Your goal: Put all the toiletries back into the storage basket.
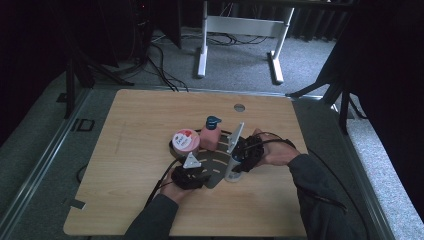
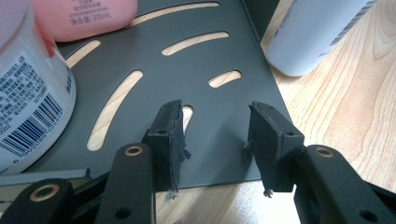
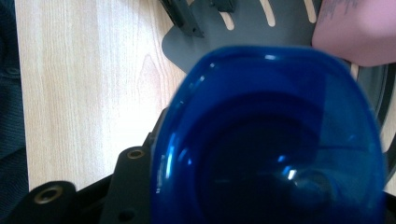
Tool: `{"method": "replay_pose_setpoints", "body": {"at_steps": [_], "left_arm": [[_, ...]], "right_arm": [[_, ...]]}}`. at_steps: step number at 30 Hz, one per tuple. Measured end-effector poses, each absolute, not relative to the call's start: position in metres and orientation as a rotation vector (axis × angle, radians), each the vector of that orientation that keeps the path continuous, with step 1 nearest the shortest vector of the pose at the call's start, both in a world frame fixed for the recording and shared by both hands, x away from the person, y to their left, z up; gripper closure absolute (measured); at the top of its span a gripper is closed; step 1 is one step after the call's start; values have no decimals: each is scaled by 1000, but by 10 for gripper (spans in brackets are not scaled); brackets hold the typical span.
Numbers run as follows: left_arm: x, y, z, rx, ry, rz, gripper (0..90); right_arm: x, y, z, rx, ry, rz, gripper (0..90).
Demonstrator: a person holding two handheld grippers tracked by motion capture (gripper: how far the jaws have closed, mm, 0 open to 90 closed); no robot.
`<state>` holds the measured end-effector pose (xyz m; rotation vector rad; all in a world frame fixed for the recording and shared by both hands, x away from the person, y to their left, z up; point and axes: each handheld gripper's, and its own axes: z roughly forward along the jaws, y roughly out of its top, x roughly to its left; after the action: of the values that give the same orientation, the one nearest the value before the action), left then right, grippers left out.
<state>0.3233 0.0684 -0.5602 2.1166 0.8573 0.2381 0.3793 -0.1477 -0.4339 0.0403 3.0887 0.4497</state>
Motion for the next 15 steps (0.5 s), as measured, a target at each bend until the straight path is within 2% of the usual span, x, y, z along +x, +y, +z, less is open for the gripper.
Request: {"method": "replay_pose_setpoints", "body": {"at_steps": [15], "left_arm": [[318, 69, -560, 2129, 854, 270, 521]], "right_arm": [[380, -130, -431, 5, 3078, 468, 552]]}}
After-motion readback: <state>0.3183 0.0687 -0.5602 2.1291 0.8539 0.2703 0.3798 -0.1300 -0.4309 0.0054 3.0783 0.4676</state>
